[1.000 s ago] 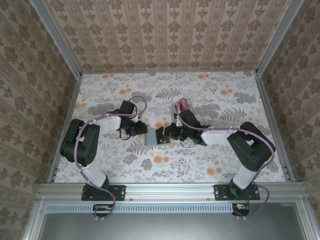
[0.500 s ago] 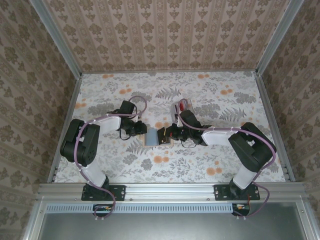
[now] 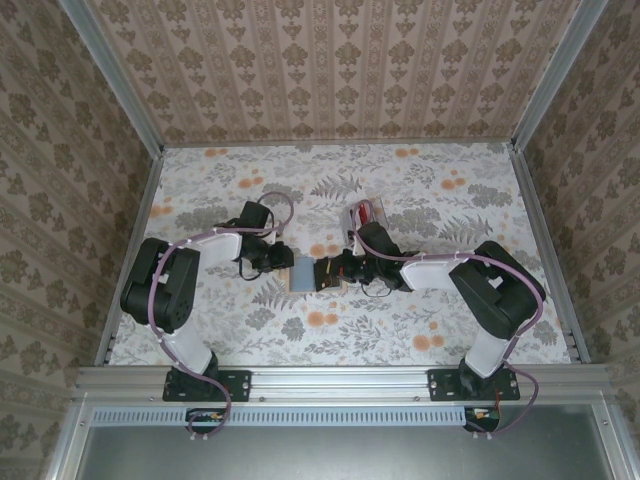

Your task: Put the credit cards into the card holder

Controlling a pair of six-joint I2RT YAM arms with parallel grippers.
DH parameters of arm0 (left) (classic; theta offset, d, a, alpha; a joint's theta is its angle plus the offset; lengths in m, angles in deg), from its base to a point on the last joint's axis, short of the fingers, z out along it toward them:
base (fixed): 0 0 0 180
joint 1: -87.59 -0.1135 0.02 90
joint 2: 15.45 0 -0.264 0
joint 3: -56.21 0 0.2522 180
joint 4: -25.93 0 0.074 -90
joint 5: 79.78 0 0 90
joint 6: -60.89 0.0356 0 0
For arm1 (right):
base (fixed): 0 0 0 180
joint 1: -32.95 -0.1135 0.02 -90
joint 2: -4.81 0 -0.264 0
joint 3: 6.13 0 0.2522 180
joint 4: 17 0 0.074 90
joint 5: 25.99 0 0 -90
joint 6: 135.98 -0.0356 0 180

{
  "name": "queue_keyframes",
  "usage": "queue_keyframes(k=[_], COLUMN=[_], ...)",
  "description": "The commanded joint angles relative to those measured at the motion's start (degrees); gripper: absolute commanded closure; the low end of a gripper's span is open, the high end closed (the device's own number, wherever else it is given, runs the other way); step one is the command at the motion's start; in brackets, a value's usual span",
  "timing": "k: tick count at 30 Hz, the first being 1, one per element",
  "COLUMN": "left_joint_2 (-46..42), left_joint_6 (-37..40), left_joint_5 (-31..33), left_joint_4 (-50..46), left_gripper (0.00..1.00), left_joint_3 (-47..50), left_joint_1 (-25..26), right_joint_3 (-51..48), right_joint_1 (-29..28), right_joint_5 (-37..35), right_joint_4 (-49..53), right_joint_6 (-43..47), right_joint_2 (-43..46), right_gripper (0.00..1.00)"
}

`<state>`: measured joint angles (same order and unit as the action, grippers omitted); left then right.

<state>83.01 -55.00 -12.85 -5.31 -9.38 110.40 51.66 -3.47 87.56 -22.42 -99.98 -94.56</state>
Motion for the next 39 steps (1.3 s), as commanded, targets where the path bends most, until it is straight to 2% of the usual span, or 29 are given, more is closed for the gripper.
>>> queue_keyframes(k=[1, 24, 39], left_joint_2=[1.1, 1.4, 0.9], left_joint_6=[-0.9, -1.1, -0.8], left_joint_5=[-1.3, -1.3, -1.0], left_joint_4=[-1.0, -0.8, -1.9], left_gripper=[0.73, 0.73, 0.73], left_joint_3=[1.8, 1.5, 1.1], left_joint_1=[1.2, 1.6, 1.7], right_joint_3=[1.0, 1.6, 4.0], right_joint_1=[-0.1, -0.5, -0.3], right_joint_5=[2.3, 1.9, 3.4], right_joint_4=[-2.0, 2.4, -3.6], right_joint_6=[-0.4, 1.0, 2.7], right_joint_2=[-1.1, 3.1, -4.4], right_gripper=[1.00, 1.00, 1.00])
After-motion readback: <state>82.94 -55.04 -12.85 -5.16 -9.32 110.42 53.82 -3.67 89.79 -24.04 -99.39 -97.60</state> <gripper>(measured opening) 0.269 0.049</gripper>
